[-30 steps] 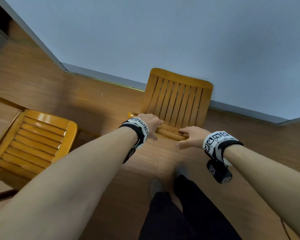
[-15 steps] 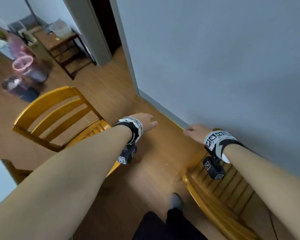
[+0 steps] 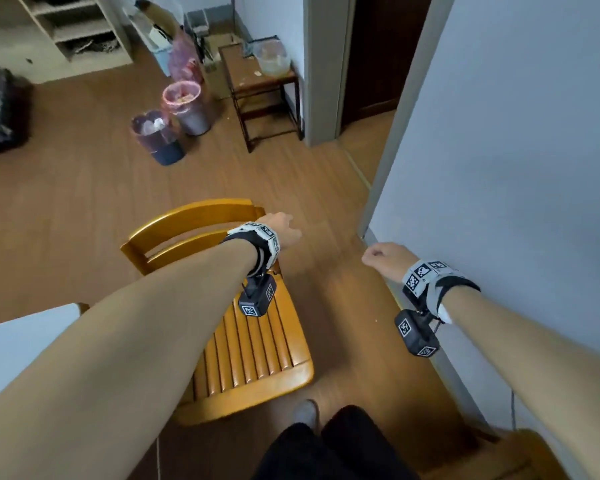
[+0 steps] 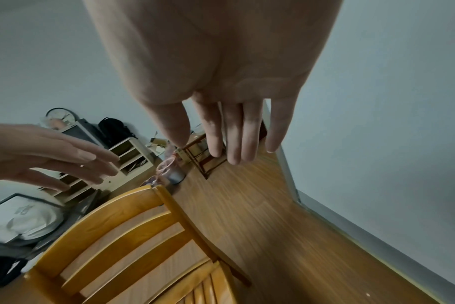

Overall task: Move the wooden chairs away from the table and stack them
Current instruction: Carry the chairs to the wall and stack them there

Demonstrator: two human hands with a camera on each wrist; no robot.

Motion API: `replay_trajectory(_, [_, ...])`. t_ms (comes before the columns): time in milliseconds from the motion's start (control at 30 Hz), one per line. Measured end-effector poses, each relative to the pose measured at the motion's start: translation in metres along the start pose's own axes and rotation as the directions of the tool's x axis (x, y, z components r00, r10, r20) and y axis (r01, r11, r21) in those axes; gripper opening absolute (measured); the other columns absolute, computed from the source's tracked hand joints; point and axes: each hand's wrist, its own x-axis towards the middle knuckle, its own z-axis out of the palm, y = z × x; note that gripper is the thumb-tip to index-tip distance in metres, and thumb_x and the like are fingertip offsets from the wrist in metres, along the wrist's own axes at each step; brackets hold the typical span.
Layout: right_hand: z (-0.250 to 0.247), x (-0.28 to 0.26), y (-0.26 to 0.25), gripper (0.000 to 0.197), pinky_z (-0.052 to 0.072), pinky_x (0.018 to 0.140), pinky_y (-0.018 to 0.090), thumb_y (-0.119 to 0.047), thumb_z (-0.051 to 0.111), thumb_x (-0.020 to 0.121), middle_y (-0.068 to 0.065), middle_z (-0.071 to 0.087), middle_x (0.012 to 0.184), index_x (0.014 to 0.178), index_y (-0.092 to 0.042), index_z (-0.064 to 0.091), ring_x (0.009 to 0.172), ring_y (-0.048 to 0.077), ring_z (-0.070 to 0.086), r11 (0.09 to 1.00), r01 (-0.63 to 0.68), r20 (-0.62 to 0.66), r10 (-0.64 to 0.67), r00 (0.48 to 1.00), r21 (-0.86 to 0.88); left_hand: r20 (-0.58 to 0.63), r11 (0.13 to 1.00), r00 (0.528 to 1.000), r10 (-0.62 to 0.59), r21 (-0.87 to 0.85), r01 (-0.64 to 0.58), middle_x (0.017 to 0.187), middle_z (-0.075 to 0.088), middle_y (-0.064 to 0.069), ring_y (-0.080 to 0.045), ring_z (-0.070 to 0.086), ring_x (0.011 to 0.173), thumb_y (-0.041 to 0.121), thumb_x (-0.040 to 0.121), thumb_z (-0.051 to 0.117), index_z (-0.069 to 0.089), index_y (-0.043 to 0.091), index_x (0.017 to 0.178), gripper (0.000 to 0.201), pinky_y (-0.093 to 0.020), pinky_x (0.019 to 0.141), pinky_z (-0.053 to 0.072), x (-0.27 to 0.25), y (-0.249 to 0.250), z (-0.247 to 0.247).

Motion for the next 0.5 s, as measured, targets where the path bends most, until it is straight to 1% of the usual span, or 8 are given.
replay_trajectory(33, [-0.008, 0.018, -0.013, 0.030, 0.048, 0.097, 0.039, -0.042, 0.049, 0.096, -0.004, 0.065, 0.116, 0.114, -0.024, 0.065, 0.107, 0.018, 0.062, 1.000, 0.014, 0.021, -0.014, 1.000, -0.014, -0.011, 0.999, 1.000, -0.016, -0.051, 0.016, 0.145, 0.052, -0.009, -0.028, 0.061, 0.114, 0.041, 0.098, 0.043, 0.033, 0.019, 0.155, 0.062, -0.032, 0.086, 0.054, 0.014, -0.010, -0.010])
replay_trajectory(100, [-0.021, 0.058, -0.033, 0.030, 0.049, 0.097, 0.040, -0.042, 0.050, 0.096, -0.004, 0.067, 0.115, 0.114, -0.025, 0.066, 0.106, 0.018, 0.063, 0.998, 0.046, 0.050, -0.044, 0.998, -0.047, -0.033, 0.989, 0.998, -0.060, -0.139, 0.055, 0.140, 0.057, -0.008, -0.026, 0.066, 0.104, 0.037, 0.096, 0.045, 0.034, 0.021, 0.155, 0.061, -0.028, 0.073, 0.054, 0.043, -0.029, -0.023])
replay_trajectory(133, [-0.028, 0.078, -0.041, 0.029, 0.049, 0.097, 0.041, -0.042, 0.050, 0.095, -0.005, 0.068, 0.115, 0.112, -0.027, 0.066, 0.106, 0.018, 0.063, 0.996, 0.066, 0.054, -0.063, 0.997, -0.063, -0.046, 0.981, 0.995, -0.087, -0.178, 0.077, 0.139, 0.058, -0.008, -0.027, 0.066, 0.103, 0.034, 0.095, 0.046, 0.035, 0.022, 0.154, 0.061, -0.027, 0.070, 0.052, 0.058, -0.037, -0.026])
replay_trajectory(167, [-0.034, 0.100, -0.049, 0.027, 0.049, 0.097, 0.042, -0.043, 0.049, 0.094, -0.007, 0.068, 0.114, 0.111, -0.029, 0.065, 0.106, 0.017, 0.063, 0.994, 0.080, 0.061, -0.076, 0.995, -0.076, -0.054, 0.972, 0.992, -0.116, -0.210, 0.103, 0.139, 0.058, -0.008, -0.028, 0.065, 0.103, 0.033, 0.094, 0.046, 0.035, 0.023, 0.154, 0.061, -0.027, 0.070, 0.052, 0.073, -0.044, -0.028])
replay_trajectory(233, [-0.043, 0.146, -0.063, 0.027, 0.049, 0.097, 0.041, -0.044, 0.050, 0.093, -0.009, 0.068, 0.113, 0.111, -0.032, 0.065, 0.106, 0.016, 0.063, 0.990, 0.109, 0.104, -0.100, 0.990, -0.090, -0.056, 0.950, 0.982, -0.183, -0.266, 0.162, 0.141, 0.057, -0.008, -0.028, 0.064, 0.108, 0.034, 0.093, 0.047, 0.036, 0.023, 0.153, 0.061, -0.028, 0.075, 0.053, 0.104, -0.059, -0.031])
replay_trajectory(333, [-0.053, 0.214, -0.078, 0.026, 0.049, 0.098, 0.041, -0.041, 0.051, 0.093, -0.009, 0.068, 0.113, 0.112, -0.030, 0.065, 0.106, 0.016, 0.062, 0.972, 0.195, 0.177, -0.171, 0.969, -0.132, -0.038, 0.897, 0.954, -0.298, -0.353, 0.267, 0.140, 0.057, -0.011, -0.031, 0.062, 0.113, 0.036, 0.094, 0.046, 0.040, 0.022, 0.150, 0.058, -0.033, 0.086, 0.053, 0.147, -0.073, -0.031])
replay_trajectory(433, [-0.060, 0.263, -0.093, 0.026, 0.049, 0.096, 0.035, -0.033, 0.052, 0.097, -0.005, 0.068, 0.113, 0.115, -0.021, 0.066, 0.105, 0.017, 0.063, 0.957, 0.252, 0.242, -0.214, 0.947, -0.141, -0.013, 0.834, 0.913, -0.409, -0.411, 0.368, 0.142, 0.055, -0.014, -0.034, 0.057, 0.122, 0.031, 0.095, 0.047, 0.043, 0.018, 0.150, 0.056, -0.037, 0.098, 0.049, 0.175, -0.080, -0.039])
replay_trajectory(500, [-0.066, 0.289, -0.107, 0.027, 0.048, 0.094, 0.032, -0.030, 0.053, 0.097, -0.004, 0.067, 0.112, 0.117, -0.019, 0.066, 0.105, 0.017, 0.063, 0.950, 0.268, 0.279, -0.216, 0.936, -0.163, -0.007, 0.791, 0.883, -0.469, -0.447, 0.416, 0.144, 0.054, -0.013, -0.034, 0.055, 0.125, 0.031, 0.095, 0.048, 0.043, 0.017, 0.149, 0.057, -0.038, 0.102, 0.047, 0.191, -0.089, -0.047])
